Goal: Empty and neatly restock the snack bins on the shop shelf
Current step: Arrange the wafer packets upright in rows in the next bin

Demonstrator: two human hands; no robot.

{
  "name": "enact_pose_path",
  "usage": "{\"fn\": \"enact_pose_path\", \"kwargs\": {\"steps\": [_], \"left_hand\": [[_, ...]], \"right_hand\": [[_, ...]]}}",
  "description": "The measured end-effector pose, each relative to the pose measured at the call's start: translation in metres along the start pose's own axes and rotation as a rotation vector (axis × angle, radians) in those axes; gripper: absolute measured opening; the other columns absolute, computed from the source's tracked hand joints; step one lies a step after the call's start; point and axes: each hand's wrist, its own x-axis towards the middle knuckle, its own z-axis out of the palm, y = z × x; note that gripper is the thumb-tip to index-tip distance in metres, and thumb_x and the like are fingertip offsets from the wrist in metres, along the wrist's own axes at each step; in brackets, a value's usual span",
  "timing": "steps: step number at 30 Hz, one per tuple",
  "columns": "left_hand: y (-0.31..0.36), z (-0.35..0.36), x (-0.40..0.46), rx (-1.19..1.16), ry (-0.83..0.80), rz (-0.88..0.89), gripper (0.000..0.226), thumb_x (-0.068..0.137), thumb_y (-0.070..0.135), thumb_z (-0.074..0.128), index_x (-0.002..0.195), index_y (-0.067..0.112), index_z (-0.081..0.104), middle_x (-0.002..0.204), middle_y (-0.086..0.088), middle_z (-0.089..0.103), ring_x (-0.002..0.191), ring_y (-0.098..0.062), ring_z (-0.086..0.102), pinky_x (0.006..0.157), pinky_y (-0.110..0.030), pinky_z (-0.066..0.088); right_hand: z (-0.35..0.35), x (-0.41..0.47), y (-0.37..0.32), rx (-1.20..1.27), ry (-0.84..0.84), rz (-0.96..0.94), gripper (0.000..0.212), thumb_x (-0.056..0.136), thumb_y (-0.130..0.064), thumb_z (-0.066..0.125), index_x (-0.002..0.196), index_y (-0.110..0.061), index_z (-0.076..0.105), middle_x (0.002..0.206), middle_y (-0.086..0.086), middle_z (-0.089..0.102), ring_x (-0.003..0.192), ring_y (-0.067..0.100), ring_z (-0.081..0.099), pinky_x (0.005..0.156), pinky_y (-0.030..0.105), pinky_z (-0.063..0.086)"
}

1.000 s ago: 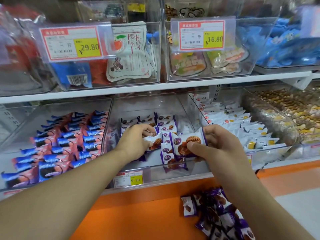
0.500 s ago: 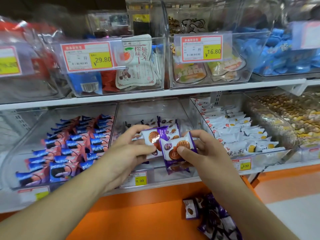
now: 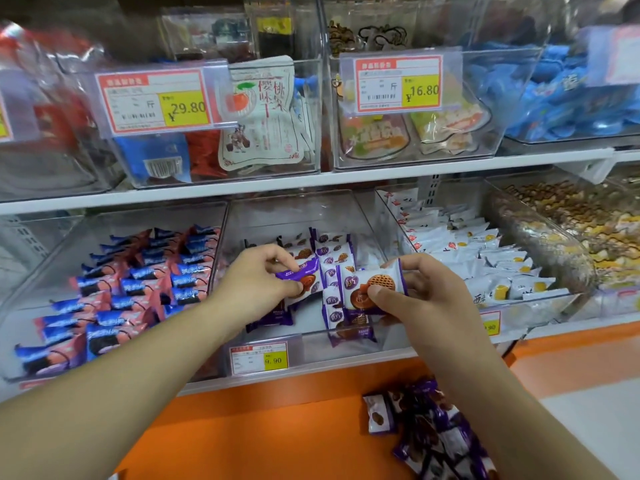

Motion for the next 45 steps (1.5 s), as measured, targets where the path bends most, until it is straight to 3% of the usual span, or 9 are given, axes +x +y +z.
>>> {"fn": "enact_pose_path", "kwargs": {"steps": [8, 10, 13, 18, 21, 27, 34, 40, 45], "left_hand": [[-0.007, 0.020, 0.024, 0.397, -0.020, 0.039, 0.030, 0.085, 0.012, 0.084, 0.103, 0.027, 0.066, 0.093, 0.010, 0.063, 0.083, -0.009, 0.059, 0.059, -0.017, 0.039], [-0.008, 0.020, 0.026, 0.435, -0.015, 0.033, 0.027, 0.084, 0.014, 0.084, 0.102, 0.027, 0.067, 0.092, 0.010, 0.064, 0.078, -0.004, 0.059, 0.059, -0.018, 0.044], [-0.010, 0.016, 0.028, 0.461, 0.012, 0.010, 0.027, 0.084, 0.016, 0.083, 0.103, 0.030, 0.069, 0.096, 0.004, 0.071, 0.082, -0.011, 0.066, 0.073, -0.028, 0.056], [-0.016, 0.020, 0.027, 0.480, -0.086, 0.074, 0.038, 0.084, 0.020, 0.087, 0.110, 0.032, 0.062, 0.105, 0.007, 0.067, 0.095, -0.012, 0.062, 0.069, -0.024, 0.045], [-0.018, 0.027, 0.028, 0.461, -0.063, 0.112, 0.031, 0.088, 0.018, 0.082, 0.107, 0.033, 0.064, 0.108, 0.005, 0.065, 0.097, -0.014, 0.062, 0.077, -0.026, 0.048], [-0.011, 0.021, 0.029, 0.292, -0.045, 0.047, 0.061, 0.091, 0.017, 0.078, 0.144, 0.037, 0.054, 0.103, 0.009, 0.064, 0.083, -0.005, 0.061, 0.065, -0.017, 0.042], [-0.012, 0.003, 0.015, -0.091, 0.038, -0.046, 0.036, 0.076, 0.010, 0.089, 0.098, 0.025, 0.066, 0.092, -0.001, 0.076, 0.078, -0.017, 0.071, 0.067, -0.028, 0.053], [-0.006, 0.007, 0.015, 0.099, -0.081, 0.065, 0.054, 0.086, 0.009, 0.080, 0.122, 0.045, 0.061, 0.098, 0.007, 0.071, 0.072, -0.009, 0.068, 0.057, -0.021, 0.049], [-0.018, 0.020, 0.023, 0.224, -0.023, 0.021, 0.036, 0.080, 0.016, 0.086, 0.099, 0.033, 0.060, 0.095, 0.006, 0.072, 0.071, -0.014, 0.067, 0.054, -0.024, 0.045]], "right_hand": [[-0.003, 0.003, 0.002, -0.003, -0.012, -0.010, 0.018, 0.092, -0.011, 0.078, 0.105, -0.017, 0.068, 0.089, 0.000, 0.080, 0.081, 0.015, 0.078, 0.071, 0.033, 0.062], [-0.005, 0.004, 0.003, 0.002, -0.006, -0.014, 0.018, 0.091, -0.009, 0.078, 0.105, -0.016, 0.068, 0.088, 0.000, 0.080, 0.081, 0.015, 0.078, 0.070, 0.031, 0.061], [-0.006, 0.004, 0.003, 0.011, -0.012, -0.018, 0.017, 0.091, -0.009, 0.077, 0.104, -0.015, 0.068, 0.088, 0.001, 0.080, 0.080, 0.015, 0.078, 0.066, 0.026, 0.060], [-0.005, 0.004, 0.004, -0.034, -0.007, -0.023, 0.019, 0.090, -0.011, 0.079, 0.104, -0.017, 0.068, 0.088, 0.000, 0.080, 0.080, 0.013, 0.078, 0.069, 0.030, 0.059], [-0.005, 0.003, 0.004, -0.025, -0.012, -0.021, 0.019, 0.091, -0.010, 0.079, 0.104, -0.017, 0.068, 0.088, 0.000, 0.079, 0.080, 0.013, 0.078, 0.064, 0.024, 0.059], [-0.007, 0.004, 0.004, -0.015, 0.001, -0.018, 0.018, 0.091, -0.011, 0.079, 0.103, -0.019, 0.069, 0.088, -0.001, 0.079, 0.079, 0.013, 0.078, 0.068, 0.029, 0.059], [-0.001, 0.002, 0.003, -0.040, -0.022, -0.020, 0.018, 0.090, -0.011, 0.079, 0.102, -0.020, 0.068, 0.088, -0.002, 0.079, 0.081, 0.013, 0.077, 0.071, 0.031, 0.060], [-0.003, 0.001, 0.003, -0.033, -0.021, -0.021, 0.018, 0.091, -0.010, 0.078, 0.102, -0.017, 0.067, 0.087, -0.001, 0.079, 0.080, 0.014, 0.078, 0.069, 0.030, 0.061], [-0.004, 0.002, 0.003, -0.056, 0.000, -0.044, 0.018, 0.090, -0.011, 0.079, 0.101, -0.019, 0.068, 0.086, -0.003, 0.079, 0.079, 0.012, 0.077, 0.074, 0.035, 0.061]]}}
